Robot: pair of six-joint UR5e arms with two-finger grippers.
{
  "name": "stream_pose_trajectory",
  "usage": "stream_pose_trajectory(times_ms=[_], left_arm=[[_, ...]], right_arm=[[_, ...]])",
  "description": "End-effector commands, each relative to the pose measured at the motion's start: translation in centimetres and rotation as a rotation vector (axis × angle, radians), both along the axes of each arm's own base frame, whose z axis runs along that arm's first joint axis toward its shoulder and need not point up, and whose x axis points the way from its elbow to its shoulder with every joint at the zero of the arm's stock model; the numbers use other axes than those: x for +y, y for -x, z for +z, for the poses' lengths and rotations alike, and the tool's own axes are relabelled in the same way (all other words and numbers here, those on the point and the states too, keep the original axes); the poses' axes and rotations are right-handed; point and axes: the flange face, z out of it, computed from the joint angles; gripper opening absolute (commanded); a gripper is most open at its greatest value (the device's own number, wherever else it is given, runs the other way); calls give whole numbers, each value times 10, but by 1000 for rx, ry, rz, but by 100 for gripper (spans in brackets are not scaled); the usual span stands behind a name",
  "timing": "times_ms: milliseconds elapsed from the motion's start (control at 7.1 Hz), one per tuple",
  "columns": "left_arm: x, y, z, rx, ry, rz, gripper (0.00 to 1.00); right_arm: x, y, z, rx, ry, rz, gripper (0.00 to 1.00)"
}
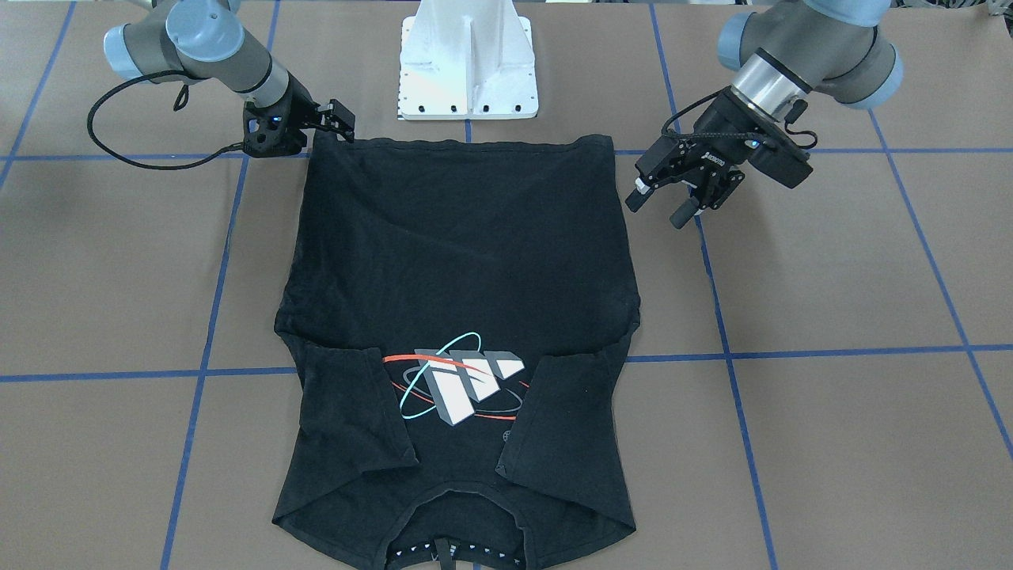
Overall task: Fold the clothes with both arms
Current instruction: 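Grasp the hem corner with the right gripper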
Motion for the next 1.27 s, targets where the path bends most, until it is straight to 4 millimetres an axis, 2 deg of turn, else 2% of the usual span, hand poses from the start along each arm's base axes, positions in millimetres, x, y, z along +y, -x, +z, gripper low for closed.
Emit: stream_pose_trajectory(times_ms=[0,563,704,845,985,1126], left_arm=[[0,0,1,-2,0,0,99],[0,0,0,-1,-1,0,99],[0,0,0,-2,0,0,99],[0,0,-1,-1,-1,0,99],[0,0,-1,-1,-1,0,99],[0,0,-1,-1,-1,0,99]], right_arm=[[0,1,2,13,9,4,82],[2,3,2,27,14,-1,79],[2,3,1,26,16,-3,57],[2,3,1,29,20,-6,25],[6,5,-4,44,56,-48,0],[1,1,-6,38,75,-58,0]])
